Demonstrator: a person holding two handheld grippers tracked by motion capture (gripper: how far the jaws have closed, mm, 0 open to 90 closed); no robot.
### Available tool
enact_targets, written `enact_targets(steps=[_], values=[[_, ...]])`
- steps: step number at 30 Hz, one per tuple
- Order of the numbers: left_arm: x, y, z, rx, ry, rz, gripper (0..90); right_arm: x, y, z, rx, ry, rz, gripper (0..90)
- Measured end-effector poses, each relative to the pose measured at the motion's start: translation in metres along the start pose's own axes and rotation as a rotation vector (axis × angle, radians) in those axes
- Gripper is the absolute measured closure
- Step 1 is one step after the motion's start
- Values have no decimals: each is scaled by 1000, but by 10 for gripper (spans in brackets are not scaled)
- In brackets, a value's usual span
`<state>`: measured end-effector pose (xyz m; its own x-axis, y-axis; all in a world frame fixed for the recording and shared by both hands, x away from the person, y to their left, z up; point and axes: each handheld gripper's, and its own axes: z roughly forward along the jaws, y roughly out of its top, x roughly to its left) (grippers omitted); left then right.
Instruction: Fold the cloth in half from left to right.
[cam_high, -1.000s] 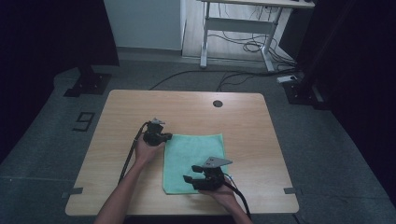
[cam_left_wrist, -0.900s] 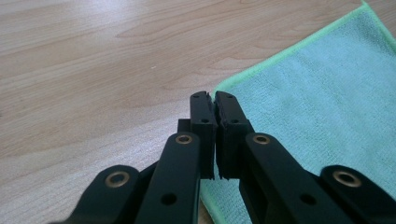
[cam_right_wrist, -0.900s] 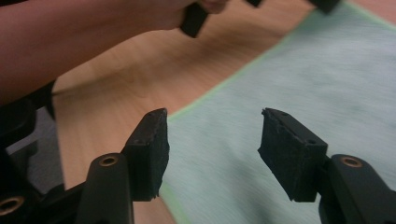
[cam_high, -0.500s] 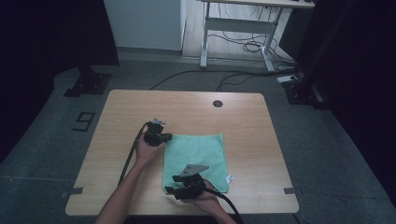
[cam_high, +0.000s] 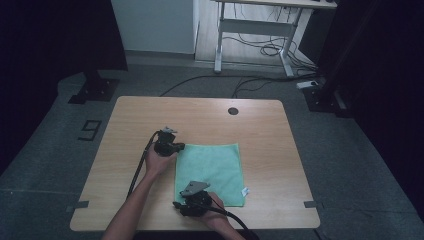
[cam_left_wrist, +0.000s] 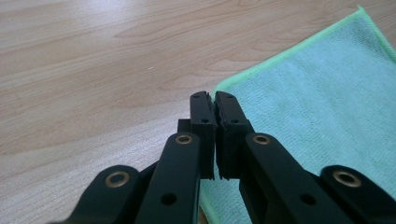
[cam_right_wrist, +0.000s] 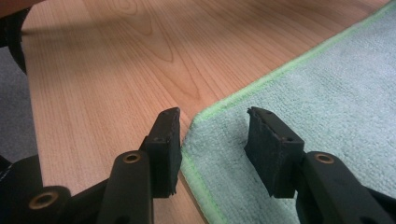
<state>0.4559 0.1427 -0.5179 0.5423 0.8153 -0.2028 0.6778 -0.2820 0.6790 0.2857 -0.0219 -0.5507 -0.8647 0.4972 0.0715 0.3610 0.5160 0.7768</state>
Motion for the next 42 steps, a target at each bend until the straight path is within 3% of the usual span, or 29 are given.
enact_targets(steps=[4, 7, 10, 17, 24, 34, 38, 42], values=[[-1, 1, -1, 0, 3, 1, 869, 3, 0, 0, 8, -61, -47, 681], [0, 0, -3, -7, 1, -11, 868, 1, 0, -1, 10, -78, -37, 779], [-1, -1, -5, -15, -2, -17, 869, -4, -2, -3, -2, -54, -2, 827], [-2, 4, -17, -46, -17, -33, 869, -8, -1, -17, -80, -8, 41, 842], [-8, 10, -25, -55, -25, -20, 869, -12, 1, -23, -100, 15, 59, 845], [-6, 15, -34, -73, -28, -19, 870, -15, 9, -18, -115, 39, 79, 848], [-3, 21, -45, -96, -14, -19, 869, -13, 20, -17, -139, 57, 85, 848], [-1, 32, -64, -120, 0, -3, 869, -5, 37, -17, -172, 86, 55, 848]])
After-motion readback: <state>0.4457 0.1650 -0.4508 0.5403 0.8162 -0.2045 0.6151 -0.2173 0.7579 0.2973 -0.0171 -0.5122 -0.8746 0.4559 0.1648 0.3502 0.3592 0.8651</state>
